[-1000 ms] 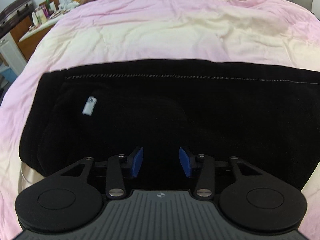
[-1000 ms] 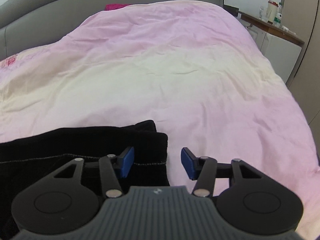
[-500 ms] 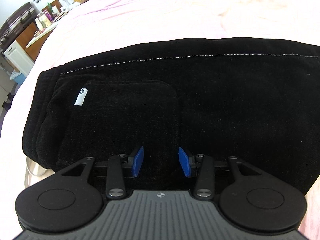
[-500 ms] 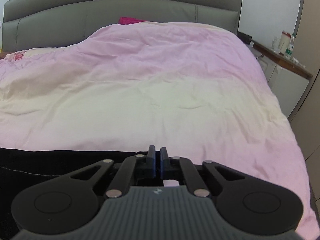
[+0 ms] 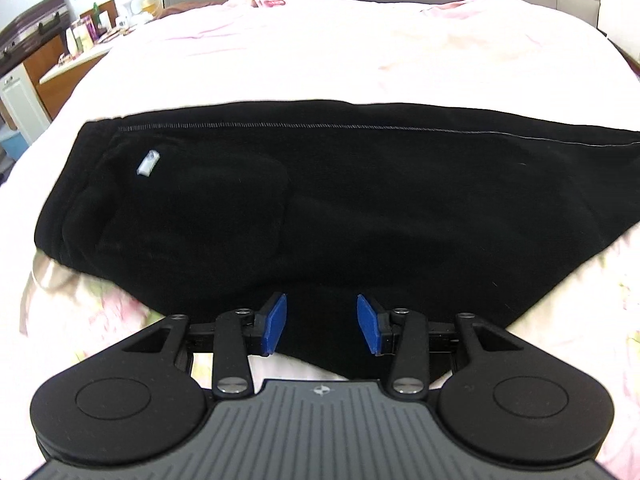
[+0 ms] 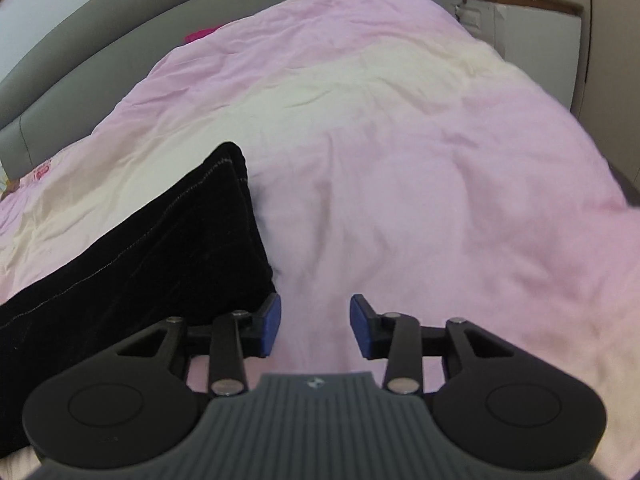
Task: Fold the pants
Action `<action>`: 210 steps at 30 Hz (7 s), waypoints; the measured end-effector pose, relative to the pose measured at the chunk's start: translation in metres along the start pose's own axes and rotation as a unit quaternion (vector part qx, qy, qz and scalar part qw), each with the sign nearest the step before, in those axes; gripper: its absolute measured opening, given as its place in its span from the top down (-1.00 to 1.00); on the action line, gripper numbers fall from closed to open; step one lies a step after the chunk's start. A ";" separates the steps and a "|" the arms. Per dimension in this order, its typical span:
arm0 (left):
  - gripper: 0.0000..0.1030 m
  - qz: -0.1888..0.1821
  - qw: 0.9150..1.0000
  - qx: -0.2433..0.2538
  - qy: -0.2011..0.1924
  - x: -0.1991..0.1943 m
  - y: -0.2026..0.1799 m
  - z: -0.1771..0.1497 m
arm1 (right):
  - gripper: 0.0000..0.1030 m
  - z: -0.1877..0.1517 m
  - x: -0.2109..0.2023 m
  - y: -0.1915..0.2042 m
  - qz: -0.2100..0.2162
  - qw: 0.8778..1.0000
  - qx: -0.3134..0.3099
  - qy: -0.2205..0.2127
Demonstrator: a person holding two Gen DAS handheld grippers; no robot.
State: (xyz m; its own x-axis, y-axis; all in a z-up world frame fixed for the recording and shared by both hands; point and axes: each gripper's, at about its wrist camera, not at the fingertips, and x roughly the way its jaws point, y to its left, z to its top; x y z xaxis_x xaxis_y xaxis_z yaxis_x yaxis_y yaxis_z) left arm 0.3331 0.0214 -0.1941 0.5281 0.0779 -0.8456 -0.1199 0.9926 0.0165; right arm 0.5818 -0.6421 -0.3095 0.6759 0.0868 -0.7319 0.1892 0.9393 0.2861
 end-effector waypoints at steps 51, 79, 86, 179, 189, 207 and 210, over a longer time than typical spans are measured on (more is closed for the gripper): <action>0.72 -0.002 0.989 0.128 0.079 0.030 -0.055 -0.054 | 0.28 0.014 0.028 0.025 -0.050 0.994 0.096 0.023; -0.29 -0.044 0.928 -0.362 -0.076 0.021 0.238 -0.014 | -0.05 -0.038 0.011 0.027 0.073 0.958 0.276 -0.036; -0.42 -0.074 0.878 -0.460 -0.111 0.059 0.259 -0.036 | 0.00 -0.048 0.044 0.018 0.099 0.944 0.313 -0.041; 0.56 -0.274 0.946 0.153 0.077 -0.020 -0.170 -0.110 | 0.63 -0.094 -0.310 0.135 0.158 0.986 0.039 -0.048; 0.55 -0.237 0.970 0.025 0.035 -0.056 -0.037 -0.095 | 0.63 -0.157 -0.277 0.316 0.146 0.983 -0.110 0.011; 0.47 -0.254 0.959 -0.098 0.075 -0.008 0.027 -0.114 | -0.24 -0.324 -0.212 0.399 0.091 0.920 -0.348 0.155; 0.47 -0.258 0.958 -0.104 0.075 -0.005 0.030 -0.117 | -0.23 -0.301 -0.224 0.393 0.121 0.932 -0.304 0.153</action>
State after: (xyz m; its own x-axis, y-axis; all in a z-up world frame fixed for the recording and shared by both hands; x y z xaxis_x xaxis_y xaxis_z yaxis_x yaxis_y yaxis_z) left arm 0.2286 0.0402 -0.2513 0.4381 -0.4474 -0.7797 -0.0485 0.8543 -0.5175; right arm 0.2903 -0.1930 -0.2190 0.3938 0.3243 -0.8601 -0.4446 0.8862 0.1305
